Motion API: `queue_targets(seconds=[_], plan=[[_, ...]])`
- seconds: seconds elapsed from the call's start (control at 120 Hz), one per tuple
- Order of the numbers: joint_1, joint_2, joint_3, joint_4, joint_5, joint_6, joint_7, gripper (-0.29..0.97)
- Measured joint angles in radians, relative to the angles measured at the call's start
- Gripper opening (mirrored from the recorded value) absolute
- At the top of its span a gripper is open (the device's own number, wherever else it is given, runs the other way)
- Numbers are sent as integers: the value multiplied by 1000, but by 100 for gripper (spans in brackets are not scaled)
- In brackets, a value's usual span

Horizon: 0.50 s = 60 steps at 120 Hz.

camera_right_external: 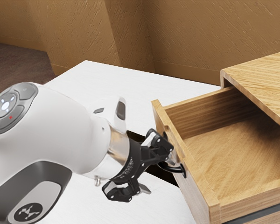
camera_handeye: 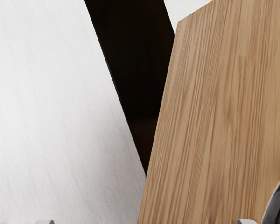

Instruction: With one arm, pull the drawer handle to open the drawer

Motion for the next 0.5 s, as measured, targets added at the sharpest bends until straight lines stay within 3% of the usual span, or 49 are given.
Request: queue_targets(seconds=[0.5], plan=[[0,-55,0,-26,-24,-29,0,46]])
